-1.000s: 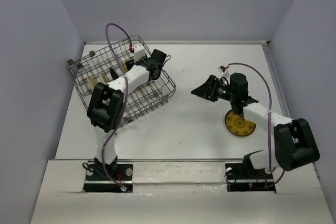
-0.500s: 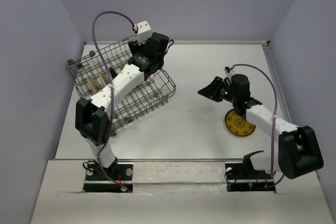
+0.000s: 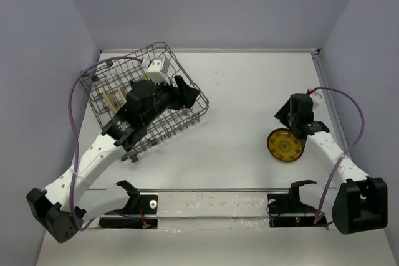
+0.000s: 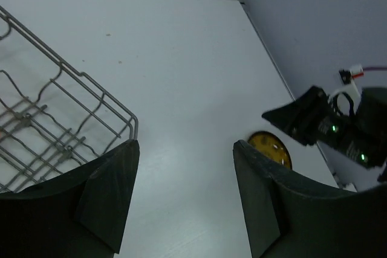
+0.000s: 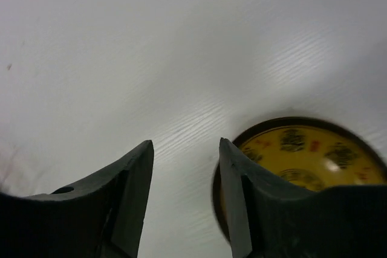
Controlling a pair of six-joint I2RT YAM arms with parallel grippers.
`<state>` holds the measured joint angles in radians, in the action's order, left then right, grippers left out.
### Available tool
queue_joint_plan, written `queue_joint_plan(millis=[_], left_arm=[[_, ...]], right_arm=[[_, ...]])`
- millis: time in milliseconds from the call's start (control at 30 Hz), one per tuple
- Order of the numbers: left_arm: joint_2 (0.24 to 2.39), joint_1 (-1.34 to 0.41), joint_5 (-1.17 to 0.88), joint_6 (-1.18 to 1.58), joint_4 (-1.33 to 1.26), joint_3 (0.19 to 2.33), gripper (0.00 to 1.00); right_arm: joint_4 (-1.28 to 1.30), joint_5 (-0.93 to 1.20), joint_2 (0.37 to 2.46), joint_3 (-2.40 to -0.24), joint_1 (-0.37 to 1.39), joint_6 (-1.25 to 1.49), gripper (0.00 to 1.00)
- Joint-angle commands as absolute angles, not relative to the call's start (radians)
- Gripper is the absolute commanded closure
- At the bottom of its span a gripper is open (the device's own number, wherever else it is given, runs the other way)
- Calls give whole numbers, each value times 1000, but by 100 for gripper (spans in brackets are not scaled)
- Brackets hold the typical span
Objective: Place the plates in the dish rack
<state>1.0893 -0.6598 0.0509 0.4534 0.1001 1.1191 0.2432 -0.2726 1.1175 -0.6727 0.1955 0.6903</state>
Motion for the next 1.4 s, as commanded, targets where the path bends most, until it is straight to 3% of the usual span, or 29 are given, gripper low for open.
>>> queue_joint_plan(millis=[0, 167, 333, 467, 867, 933, 1000, 1067, 1100, 1133, 1367], left_arm=[[927, -663, -269, 446, 17, 933, 24], [729, -663, -385, 408, 9, 767, 21], [600, -661, -377, 355, 46, 664, 20], [555, -663, -339, 327, 86, 675, 20], [465, -704, -273, 322, 112, 680, 19], [463, -707, -270, 322, 113, 680, 19], [463, -707, -265, 322, 115, 681, 19], [466, -707, -253, 322, 120, 681, 19], [471, -707, -249, 321, 120, 681, 19], [480, -707, -247, 324, 120, 680, 19], [572, -704, -238, 342, 104, 681, 19]], right_arm=[[409, -392, 1039, -726, -12, 690, 39], [579, -362, 999, -724, -194, 710, 37], [681, -313, 992, -667, -261, 750, 37], [719, -184, 1035, -664, -261, 821, 35], [684, -123, 1231, -604, -261, 870, 36], [644, -75, 1255, -562, -261, 871, 42], [591, -57, 1262, -543, -261, 884, 57], [534, -31, 1229, -508, -261, 902, 75], [522, -22, 1200, -500, -261, 911, 90], [488, -14, 1184, -492, -261, 911, 93], [422, 80, 984, -532, -261, 832, 93]])
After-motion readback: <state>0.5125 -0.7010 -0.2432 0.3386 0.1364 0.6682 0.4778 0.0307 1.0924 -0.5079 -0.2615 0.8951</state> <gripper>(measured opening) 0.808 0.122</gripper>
